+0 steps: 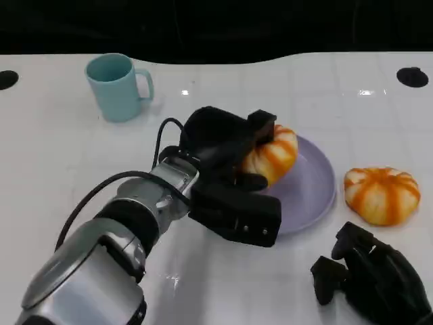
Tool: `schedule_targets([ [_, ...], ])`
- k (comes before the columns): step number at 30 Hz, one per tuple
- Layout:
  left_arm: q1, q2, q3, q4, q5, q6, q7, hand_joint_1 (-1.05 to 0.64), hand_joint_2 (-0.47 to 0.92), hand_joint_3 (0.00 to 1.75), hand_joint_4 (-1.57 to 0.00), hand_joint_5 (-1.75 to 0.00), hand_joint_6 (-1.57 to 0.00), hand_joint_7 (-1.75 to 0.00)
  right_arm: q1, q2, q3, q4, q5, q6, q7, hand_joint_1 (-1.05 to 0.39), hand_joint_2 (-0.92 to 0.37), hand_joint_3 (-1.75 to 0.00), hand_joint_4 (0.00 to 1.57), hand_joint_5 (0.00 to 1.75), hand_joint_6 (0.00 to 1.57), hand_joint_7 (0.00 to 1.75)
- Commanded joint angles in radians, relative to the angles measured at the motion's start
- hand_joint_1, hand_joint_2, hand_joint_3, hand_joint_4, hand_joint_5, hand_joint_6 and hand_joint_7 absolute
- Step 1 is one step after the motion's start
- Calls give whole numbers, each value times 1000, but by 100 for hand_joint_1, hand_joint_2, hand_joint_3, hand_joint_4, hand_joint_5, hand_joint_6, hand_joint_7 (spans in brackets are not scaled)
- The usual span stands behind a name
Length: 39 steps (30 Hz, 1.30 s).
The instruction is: Grasp the bread from the table and place it into the plate.
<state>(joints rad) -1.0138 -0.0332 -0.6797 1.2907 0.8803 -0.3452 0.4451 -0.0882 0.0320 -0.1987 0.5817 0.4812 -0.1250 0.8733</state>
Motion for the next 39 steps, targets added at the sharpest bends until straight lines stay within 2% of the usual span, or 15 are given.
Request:
schedule_targets([
  [1, -28, 17, -5, -3, -15, 18, -118, -105, 92, 65, -3, -158, 0, -107, 3, -11, -11, 1, 12, 8, -1, -57, -92, -20, 78, 169, 66, 146],
  [3, -26, 19, -7, -8, -17, 28, -156, -105, 92, 65, -1, -153, 0, -83, 4, -13, -10, -3, 11, 11, -2, -57, -92, -20, 78, 169, 67, 145],
  [8, -20, 29, -13, -19, -18, 40, -195, -105, 92, 71, 0, -145, 0, -44, 5, -12, -9, -6, 11, 7, 0, -57, -92, -21, 78, 168, 67, 144],
  [10, -10, 40, -3, -29, -30, 25, -194, -105, 92, 70, 0, -146, 0, -18, 7, -11, -8, -7, 9, 4, 0, -57, -92, -22, 78, 168, 67, 144],
  [12, 9, 58, 24, -42, -63, -19, -201, -105, 92, 68, 0, -147, 0, -11, 8, -10, -8, -8, 10, 4, 1, -57, -92, -22, 78, 168, 67, 144],
  [13, 26, 71, 42, -51, -87, -59, -193, -105, 92, 64, 0, -153, 0, -25, 8, -10, -9, -7, 13, 6, 4, -57, -92, -22, 78, 168, 67, 143],
  [15, 59, 94, 75, -66, -129, -135, -165, -105, 92, 59, 0, -164, 0, -74, 9, -9, -8, -10, 14, 8, 5, -57, -92, -22, 78, 168, 67, 143],
  [16, 78, 104, 92, -74, -150, -174, -140, -105, 92, 57, -14, -170, -1, -112, 10, -8, -8, -11, 13, 6, 4, -57, -92, -22, 78, 168, 67, 143],
  [18, 120, 112, 153, -87, -218, -242, -123, -105, 92, 56, -39, -172, -4, -154, 11, -9, -9, -14, 13, 7, 0, -57, -92, -22, 78, 168, 67, 143],
  [20, 161, 108, 232, -97, -320, -300, -173, -105, 92, 48, -80, -160, -37, -160, 12, -9, -9, -17, 14, 13, -3, -57, -92, -21, 79, 168, 69, 143],
  [23, 230, 93, 370, -116, -535, -395, -381, -105, 92, 28, -125, -140, -92, -128, 15, -10, -9, -23, 14, 21, -4, -57, -92, -21, 79, 168, 69, 143],
  [27, 320, 71, 504, -163, -773, -431, -659, -105, 92, 18, -138, -125, -125, -106, 18, -10, -8, -30, 11, 22, -6, -57, -92, -21, 78, 168, 69, 143],
  [32, 437, 31, 629, -260, -1019, -370, -950, -105, 92, 12, -144, -117, -141, -84, 22, -11, -5, -40, 9, 24, -6, -58, -92, -22, 78, 168, 68, 144],
  [35, 511, 6, 686, -353, -1157, -222, -1099, -105, 90, 2, -150, -101, -155, -57, 24, -11, -5, -42, 13, 25, -3, -58, -92, -22, 77, 169, 67, 144],
  [39, 626, -4, 709, -529, -1278, 15, -1217, -105, 80, 0, -156, -79, -157, -43, 27, -11, -5, -48, 16, 29, -2, -58, -92, -22, 77, 171, 68, 144],
])
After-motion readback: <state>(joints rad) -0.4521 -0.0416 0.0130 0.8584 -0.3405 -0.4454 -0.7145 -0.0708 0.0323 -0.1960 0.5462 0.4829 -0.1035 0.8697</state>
